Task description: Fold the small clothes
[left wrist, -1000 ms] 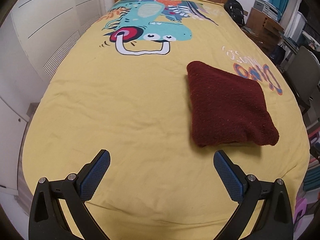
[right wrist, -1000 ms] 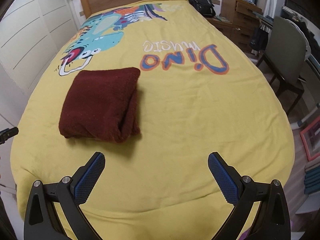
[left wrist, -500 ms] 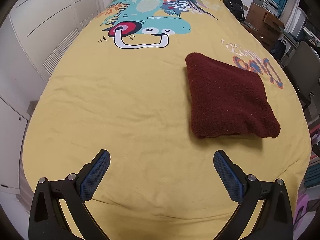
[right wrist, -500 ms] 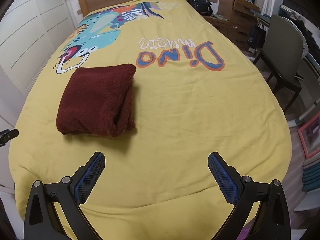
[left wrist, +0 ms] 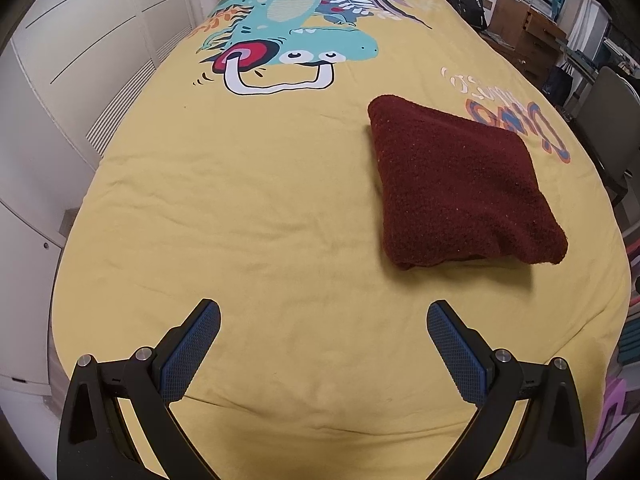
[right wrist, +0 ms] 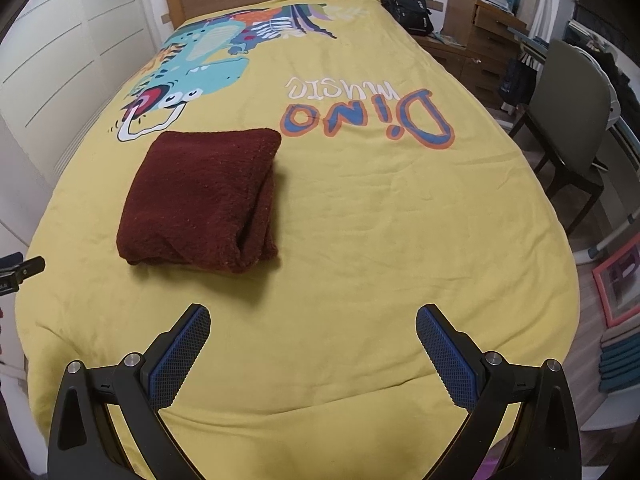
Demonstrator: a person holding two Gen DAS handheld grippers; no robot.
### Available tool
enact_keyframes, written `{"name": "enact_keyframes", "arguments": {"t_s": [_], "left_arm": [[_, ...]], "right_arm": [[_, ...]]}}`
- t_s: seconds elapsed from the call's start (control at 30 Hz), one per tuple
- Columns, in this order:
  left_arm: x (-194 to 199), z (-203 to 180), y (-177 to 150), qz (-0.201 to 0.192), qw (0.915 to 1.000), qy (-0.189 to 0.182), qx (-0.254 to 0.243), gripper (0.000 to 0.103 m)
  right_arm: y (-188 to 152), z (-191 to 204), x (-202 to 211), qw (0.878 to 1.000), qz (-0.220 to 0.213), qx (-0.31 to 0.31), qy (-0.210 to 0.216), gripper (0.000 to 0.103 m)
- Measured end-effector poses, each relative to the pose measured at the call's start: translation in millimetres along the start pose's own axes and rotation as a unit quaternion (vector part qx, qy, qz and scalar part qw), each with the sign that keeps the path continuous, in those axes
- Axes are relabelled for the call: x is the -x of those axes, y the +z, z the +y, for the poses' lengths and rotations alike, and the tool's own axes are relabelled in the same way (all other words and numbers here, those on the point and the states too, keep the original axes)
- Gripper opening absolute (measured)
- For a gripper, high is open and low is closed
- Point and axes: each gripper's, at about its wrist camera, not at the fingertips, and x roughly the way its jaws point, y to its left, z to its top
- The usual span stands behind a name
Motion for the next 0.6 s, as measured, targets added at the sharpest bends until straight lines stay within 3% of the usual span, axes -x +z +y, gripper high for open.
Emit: {"name": "enact_keyframes", "arguments": {"t_s": [0.6], "left_arm": [[-3,-12,-1,0.008,0.9998,-0.007,-0.014,0.102]], "right_arm": [[1,-1,2,1.0,0.005,0.004,-0.002,0.103]]}}
